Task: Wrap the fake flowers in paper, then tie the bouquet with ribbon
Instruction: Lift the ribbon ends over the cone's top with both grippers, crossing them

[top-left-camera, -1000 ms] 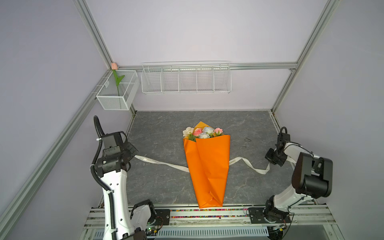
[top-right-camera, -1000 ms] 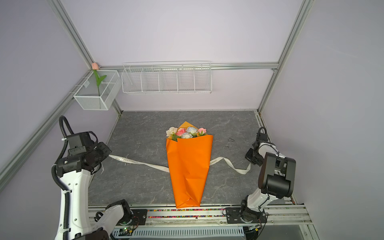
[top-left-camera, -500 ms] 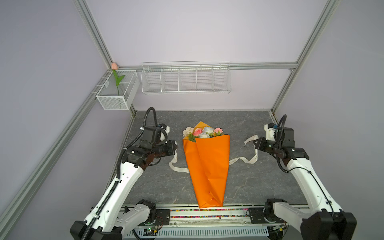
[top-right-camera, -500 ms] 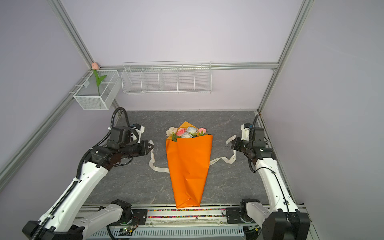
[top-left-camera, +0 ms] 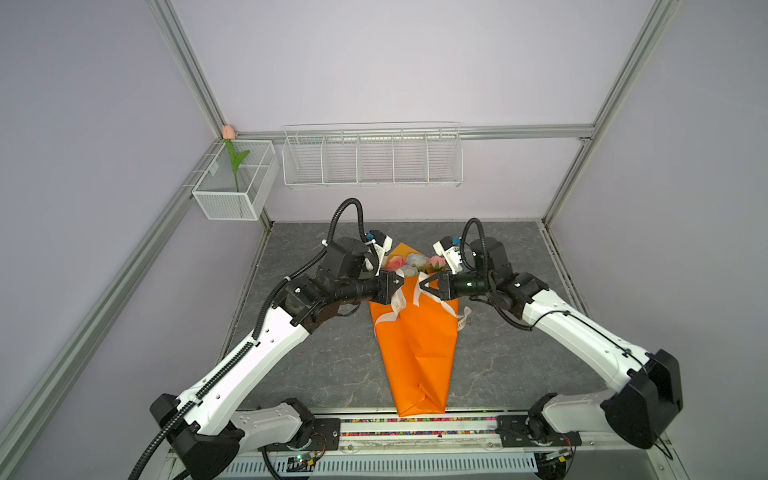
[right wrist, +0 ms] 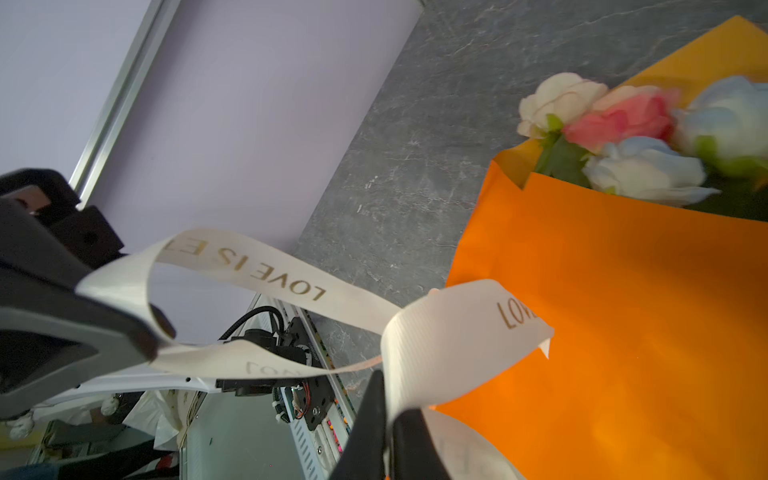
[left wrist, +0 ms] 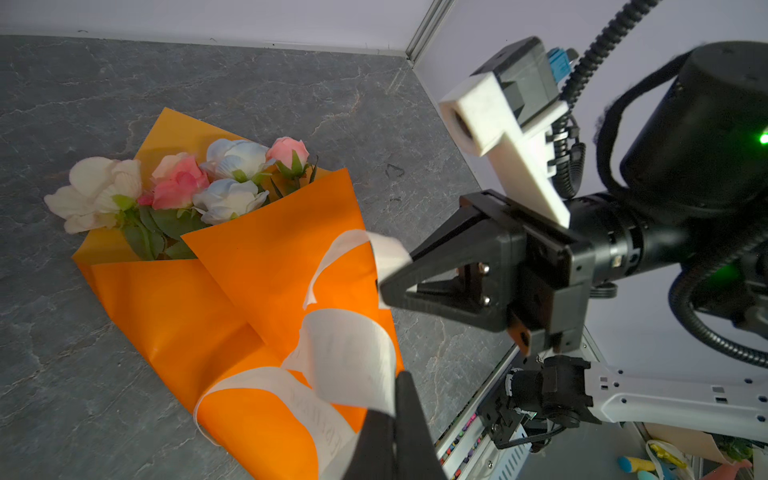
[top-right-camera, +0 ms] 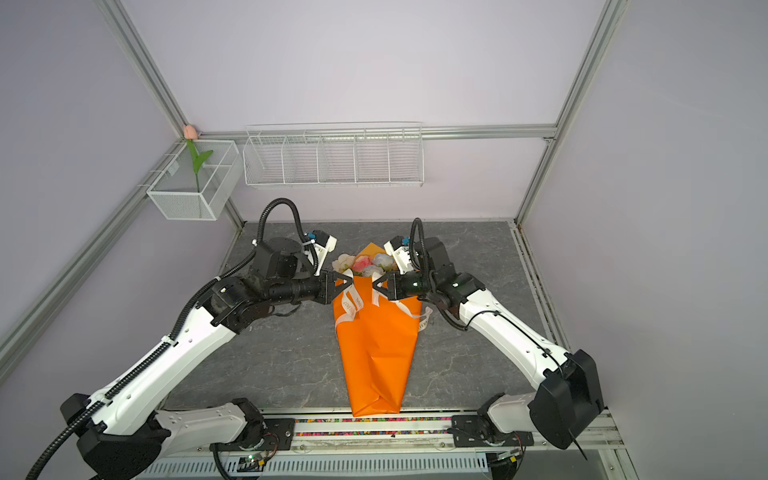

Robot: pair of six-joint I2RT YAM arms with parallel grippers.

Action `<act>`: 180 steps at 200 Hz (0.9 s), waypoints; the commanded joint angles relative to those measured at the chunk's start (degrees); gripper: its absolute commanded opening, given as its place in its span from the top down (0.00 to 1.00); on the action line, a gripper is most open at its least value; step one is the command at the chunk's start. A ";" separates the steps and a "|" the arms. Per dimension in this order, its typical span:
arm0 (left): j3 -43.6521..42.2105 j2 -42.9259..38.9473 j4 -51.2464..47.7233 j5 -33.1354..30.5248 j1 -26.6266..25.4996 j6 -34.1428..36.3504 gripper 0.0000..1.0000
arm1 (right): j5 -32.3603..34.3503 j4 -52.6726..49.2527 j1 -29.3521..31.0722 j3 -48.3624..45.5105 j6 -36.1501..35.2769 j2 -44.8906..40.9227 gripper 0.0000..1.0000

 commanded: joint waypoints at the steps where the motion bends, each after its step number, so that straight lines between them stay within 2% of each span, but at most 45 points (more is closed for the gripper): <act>1: 1.49 0.83 1.86 -0.86 -0.90 -0.31 1.00 | 3.22 5.96 1.89 -0.83 2.74 -0.12 0.89; 20: 1.64 1.05 2.03 -0.85 -1.51 1.50 1.00 | 0.54 5.31 1.75 1.15 1.34 2.89 0.89; 43: -0.02 -1.66 1.73 -12.24 -1.60 1.53 1.00 | 8.45 -1.09 1.64 3.74 2.24 5.02 0.89; 57: -0.60 -3.18 3.07 -15.55 -1.60 1.95 1.00 | 2.73 -0.77 1.96 4.85 1.04 7.09 0.87; 66: -0.93 -3.61 4.92 -14.58 -1.60 3.16 1.00 | -0.13 -0.07 2.93 5.50 0.57 8.13 0.86; 87: 0.98 -1.17 4.67 -10.65 -1.55 4.29 1.00 | -1.37 7.01 5.41 3.60 0.13 6.99 0.84; 113: 1.63 2.27 1.87 -12.49 -1.60 0.24 1.00 | 1.94 9.26 5.51 0.70 -1.96 5.71 0.82; 141: -0.42 4.50 2.47 -8.65 -1.57 -2.70 1.00 | 5.78 11.45 5.34 -4.44 -6.32 5.73 0.83; 163: -2.36 5.32 4.07 -7.18 -1.58 -4.74 1.00 | 6.49 13.88 4.72 -7.78 -5.57 5.18 0.81; 180: -3.78 5.90 6.25 -6.47 -1.55 -6.18 1.00 | 2.61 17.25 4.12 -9.62 -3.78 4.89 0.78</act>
